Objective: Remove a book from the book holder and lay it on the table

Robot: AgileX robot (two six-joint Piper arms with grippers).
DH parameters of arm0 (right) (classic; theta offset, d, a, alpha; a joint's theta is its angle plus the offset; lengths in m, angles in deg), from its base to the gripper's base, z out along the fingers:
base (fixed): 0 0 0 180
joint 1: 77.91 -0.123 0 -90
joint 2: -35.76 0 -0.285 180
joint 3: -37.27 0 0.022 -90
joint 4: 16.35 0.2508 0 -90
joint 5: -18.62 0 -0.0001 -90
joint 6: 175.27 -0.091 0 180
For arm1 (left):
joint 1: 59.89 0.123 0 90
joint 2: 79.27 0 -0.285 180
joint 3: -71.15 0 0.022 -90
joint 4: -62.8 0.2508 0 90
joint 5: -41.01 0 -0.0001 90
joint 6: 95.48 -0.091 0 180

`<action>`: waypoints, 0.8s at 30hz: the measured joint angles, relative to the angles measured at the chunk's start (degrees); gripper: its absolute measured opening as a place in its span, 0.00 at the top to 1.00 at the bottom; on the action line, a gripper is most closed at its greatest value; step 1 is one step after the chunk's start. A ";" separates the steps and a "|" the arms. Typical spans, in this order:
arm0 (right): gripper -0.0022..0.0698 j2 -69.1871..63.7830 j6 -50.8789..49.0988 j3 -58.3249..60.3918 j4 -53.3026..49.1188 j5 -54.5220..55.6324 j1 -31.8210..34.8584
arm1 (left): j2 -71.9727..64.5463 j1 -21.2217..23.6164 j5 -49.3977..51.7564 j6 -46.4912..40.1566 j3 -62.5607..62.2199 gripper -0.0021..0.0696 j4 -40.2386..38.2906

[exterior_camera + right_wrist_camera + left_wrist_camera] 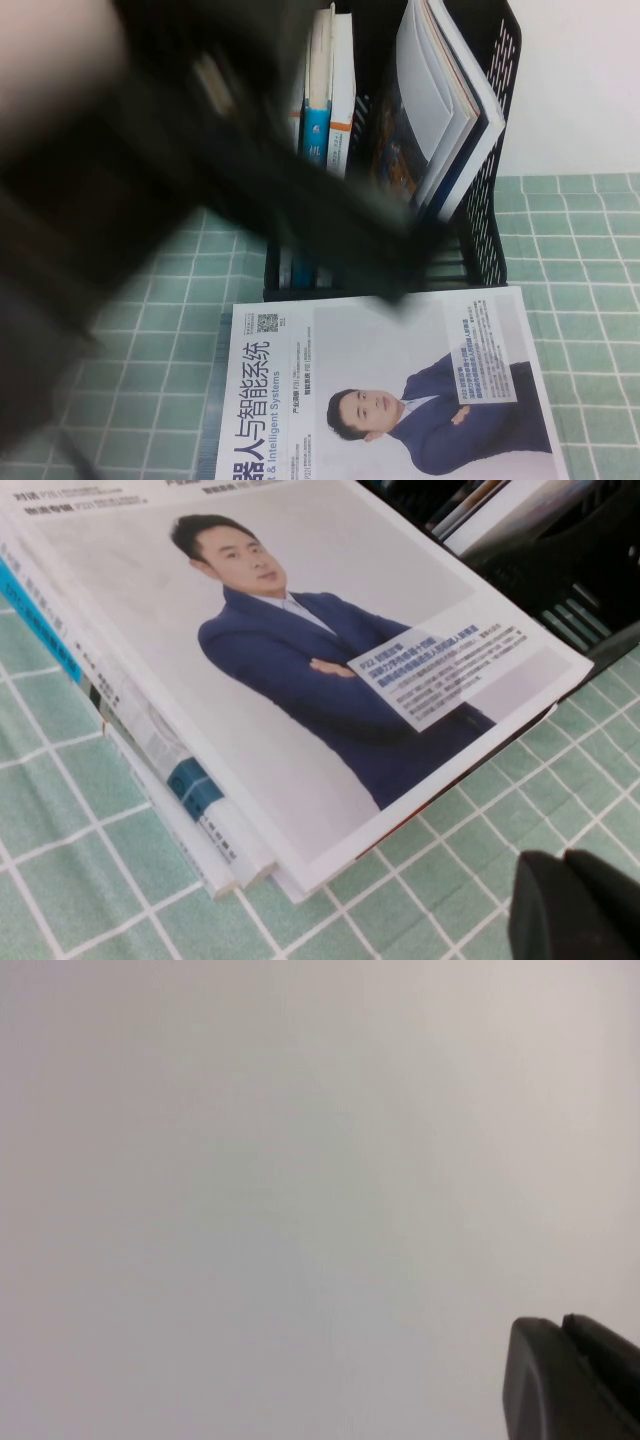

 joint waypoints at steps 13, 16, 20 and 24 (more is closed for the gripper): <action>0.97 0.00 0.00 0.00 0.00 0.00 0.00 | 3.73 18.52 -3.37 -4.91 -23.58 0.97 -33.27; 0.97 0.00 0.00 0.00 0.00 0.00 0.00 | 3.95 25.25 -5.06 -6.45 -22.80 0.97 -34.29; 0.97 0.00 0.00 0.00 0.00 0.00 0.00 | 4.75 31.91 -1.33 -11.02 -18.25 0.97 -34.29; 0.97 0.03 0.00 0.00 0.00 0.00 0.00 | 6.61 37.22 10.19 -18.63 -11.08 0.97 -34.29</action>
